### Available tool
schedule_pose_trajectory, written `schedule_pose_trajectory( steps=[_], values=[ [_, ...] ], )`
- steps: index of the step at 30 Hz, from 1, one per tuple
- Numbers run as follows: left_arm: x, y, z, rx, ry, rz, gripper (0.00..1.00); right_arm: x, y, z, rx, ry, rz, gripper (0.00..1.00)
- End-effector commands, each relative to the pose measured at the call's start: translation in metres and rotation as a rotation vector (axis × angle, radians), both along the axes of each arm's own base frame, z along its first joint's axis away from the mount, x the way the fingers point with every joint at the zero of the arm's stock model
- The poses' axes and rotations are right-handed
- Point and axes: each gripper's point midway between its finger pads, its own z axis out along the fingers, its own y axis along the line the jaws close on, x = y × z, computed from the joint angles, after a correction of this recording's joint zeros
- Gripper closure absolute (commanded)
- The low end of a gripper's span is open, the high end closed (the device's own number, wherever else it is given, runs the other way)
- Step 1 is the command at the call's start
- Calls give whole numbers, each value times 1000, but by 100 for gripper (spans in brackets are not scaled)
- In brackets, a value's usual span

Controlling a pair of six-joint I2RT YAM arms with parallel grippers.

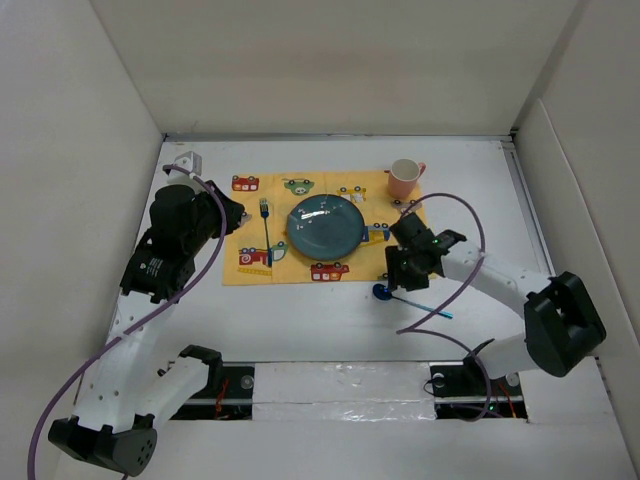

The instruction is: Set the dinner table for one person

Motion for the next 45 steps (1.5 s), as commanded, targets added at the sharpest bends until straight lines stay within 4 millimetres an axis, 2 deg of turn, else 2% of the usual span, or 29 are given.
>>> schedule_pose_trajectory(
  steps=[1, 3, 5, 10, 14, 23, 31, 33, 35, 36, 39, 40, 43, 45],
  values=[
    [-3, -1, 12, -14, -40, -5, 94, 18, -29, -3, -16, -20, -38, 45],
    [-4, -1, 11, -10, -37, -6, 94, 27, -29, -6, 27, 4, -32, 44],
    [-3, 0, 10, -6, -36, -4, 94, 28, -27, -16, 40, 49, 10, 43],
    [-3, 3, 7, 7, -33, 8, 94, 16, -13, -19, 151, 137, 63, 39],
    [-3, 4, 4, 6, -28, 15, 95, 3, -16, -18, 215, 185, 34, 36],
    [-6, 7, 9, -4, -43, 32, 95, -10, -17, -23, 78, 221, 31, 34],
    [-8, 7, 12, -16, -56, 33, 95, -11, -30, -34, -101, 238, -5, 35],
    [-7, 7, 13, -16, -58, 35, 95, -16, -27, -36, -109, 253, -5, 40],
    [-7, 7, 15, -15, -64, 34, 95, -26, -16, -40, -120, 268, 13, 51],
    [-7, 7, 15, -15, -64, 34, 95, -26, -15, -40, -115, 268, 4, 51],
    [-7, 7, 16, -14, -71, 33, 95, -34, 0, -45, -105, 275, 19, 64],
    [-7, 6, 16, -14, -68, 30, 95, -35, 5, -44, -102, 271, 27, 74],
    [-7, 6, 16, -11, -68, 27, 95, -46, 24, -46, -105, 265, 61, 79],
    [-6, 6, 14, -12, -65, 24, 95, -58, 39, -46, -94, 264, 91, 87]
  ],
)
